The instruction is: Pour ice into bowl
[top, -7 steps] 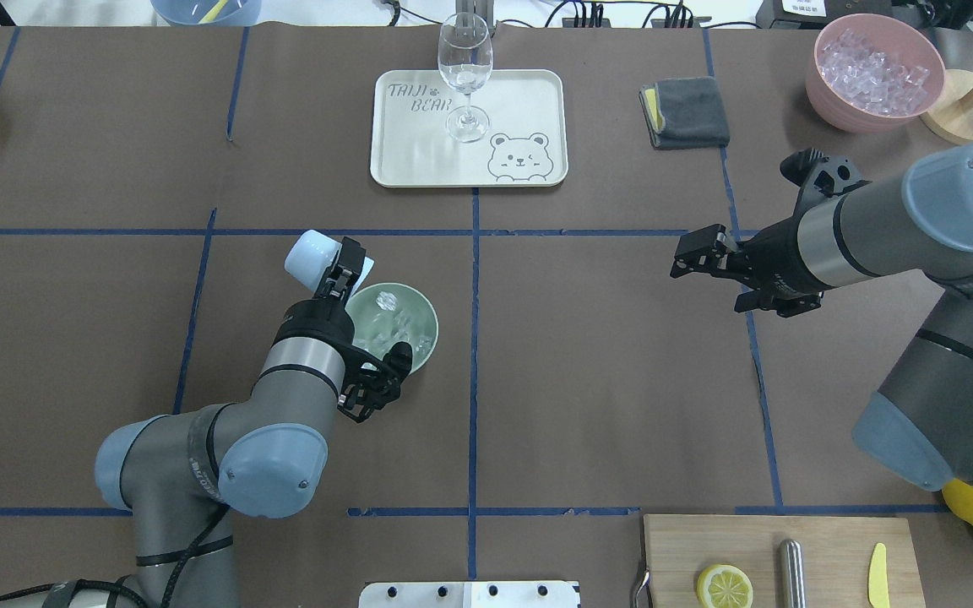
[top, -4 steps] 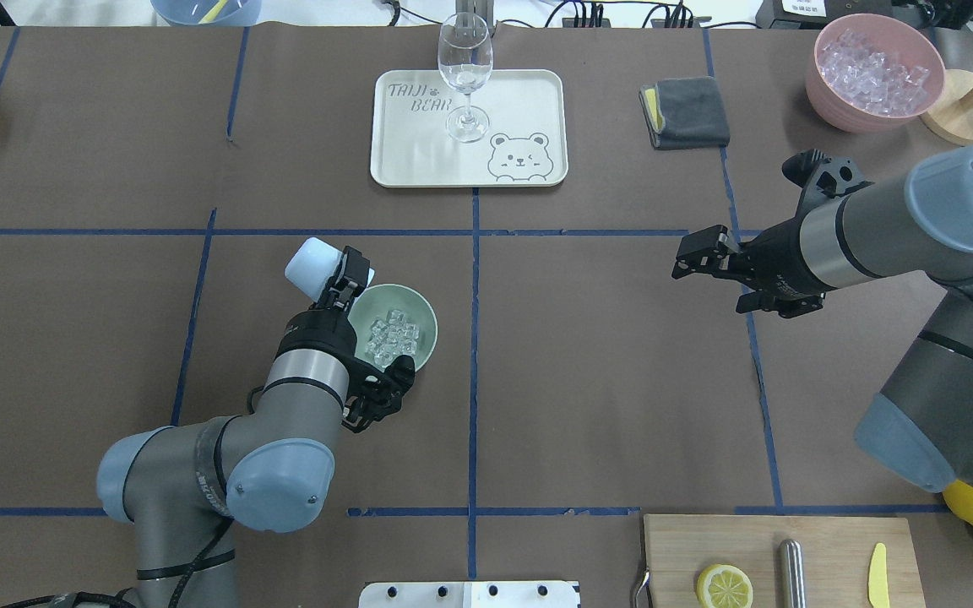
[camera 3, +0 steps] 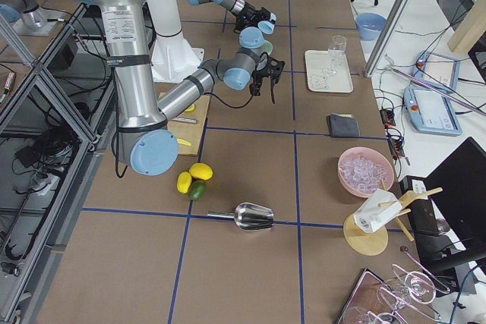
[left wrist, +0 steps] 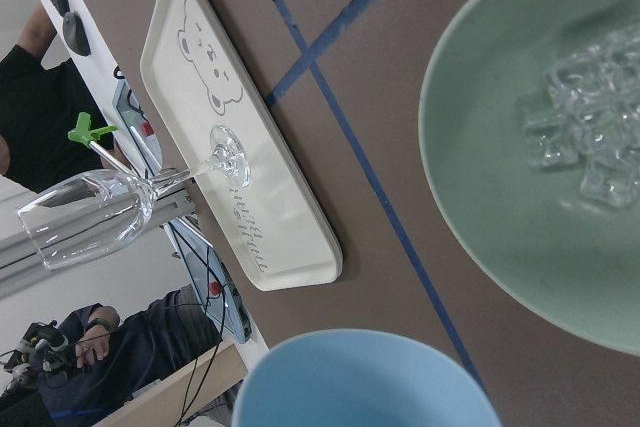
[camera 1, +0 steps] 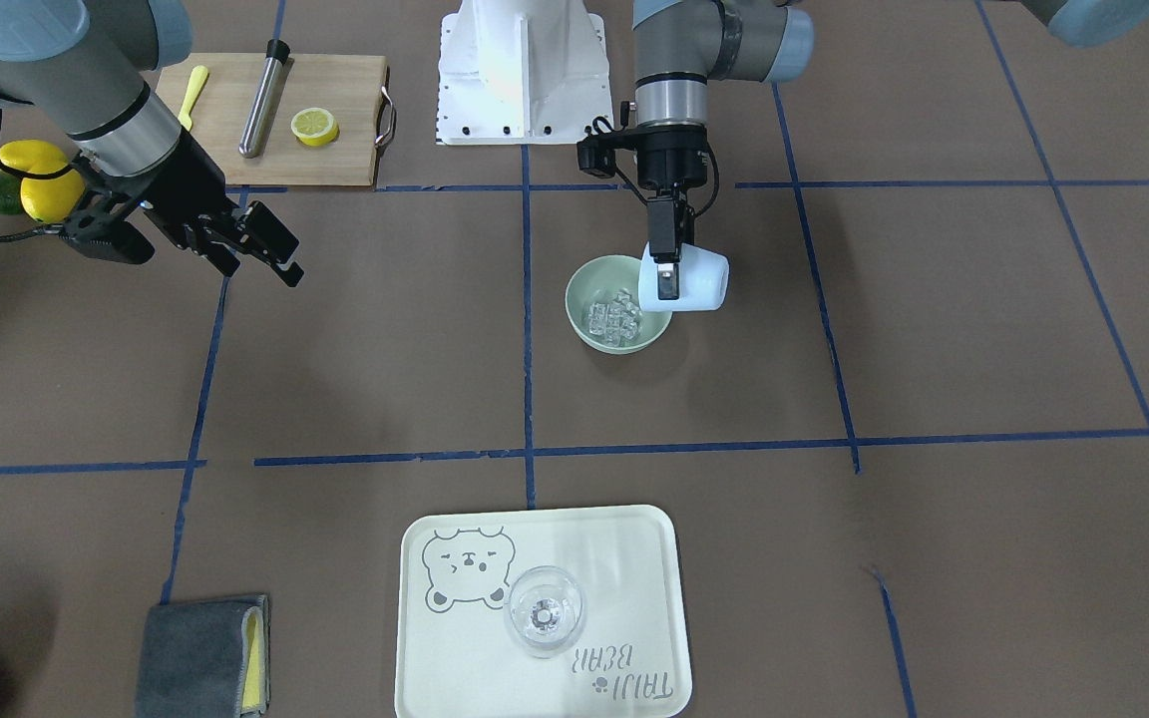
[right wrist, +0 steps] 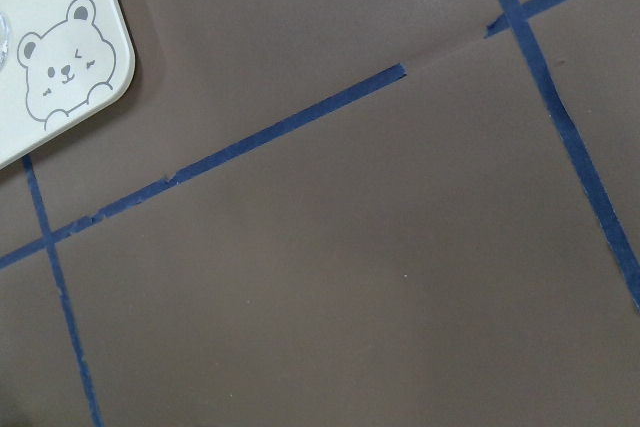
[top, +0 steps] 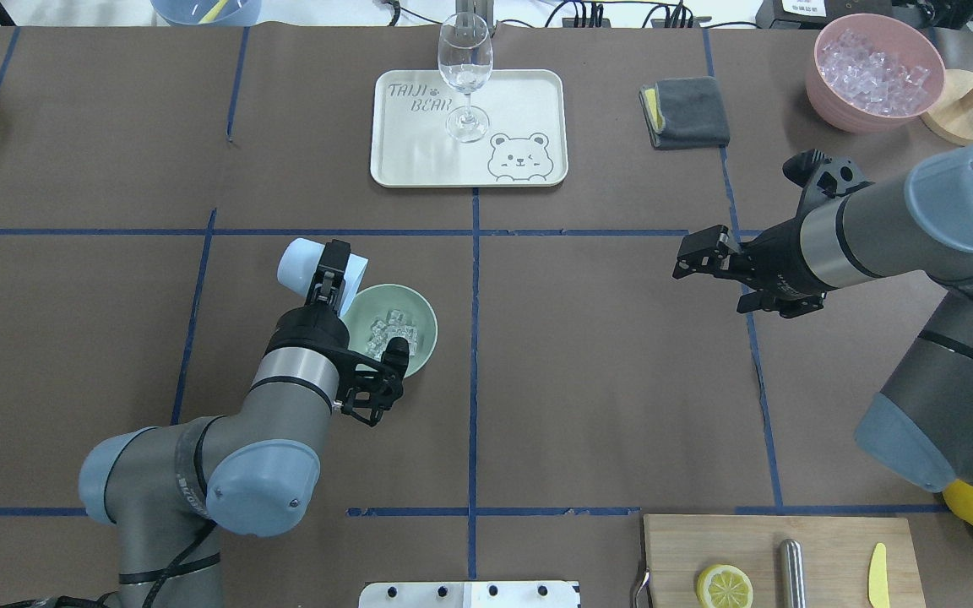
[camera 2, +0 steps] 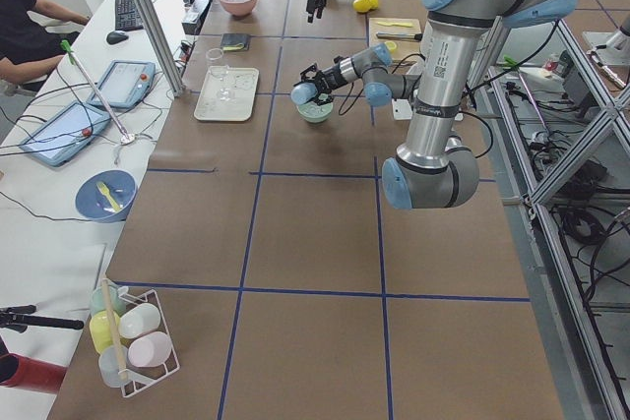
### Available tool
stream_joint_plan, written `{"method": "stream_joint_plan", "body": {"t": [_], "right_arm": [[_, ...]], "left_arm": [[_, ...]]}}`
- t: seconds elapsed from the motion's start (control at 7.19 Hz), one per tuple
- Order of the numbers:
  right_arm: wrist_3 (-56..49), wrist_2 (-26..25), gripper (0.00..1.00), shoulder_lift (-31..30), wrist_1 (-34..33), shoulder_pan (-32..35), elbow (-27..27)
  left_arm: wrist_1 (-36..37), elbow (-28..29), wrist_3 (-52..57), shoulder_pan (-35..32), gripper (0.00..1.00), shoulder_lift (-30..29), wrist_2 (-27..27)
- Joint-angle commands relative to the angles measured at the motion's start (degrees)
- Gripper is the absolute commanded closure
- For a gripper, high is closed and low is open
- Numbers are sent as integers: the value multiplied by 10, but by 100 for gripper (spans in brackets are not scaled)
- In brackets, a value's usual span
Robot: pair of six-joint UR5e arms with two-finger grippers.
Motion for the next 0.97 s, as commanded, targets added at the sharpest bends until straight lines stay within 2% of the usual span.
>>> {"method": "stream_joint_plan", "body": {"t": [0.0,0.14,0.28,0.42,0.56,0.83], "right_arm": [[-1,0,0,-3,0,0,2],[-1,0,0,-3,0,0,2],[-1,0,0,-3,0,0,2],[-1,0,0,-2,1,0,2],[-1,0,0,-2,0,0,2],[-1,0,0,1,0,0,2]], "left_arm": [[-2,-29,-236,-2,100,50,-4],[-52,-59,-336,-3,100,91,-12],[-156,-41,-428,-2,100,140,-27],[-291,-17,-543,-2,100,212,-24],[-377,10,-598,-3,100,257,-21],[-426,32,-730,-2,100,316,58]]}}
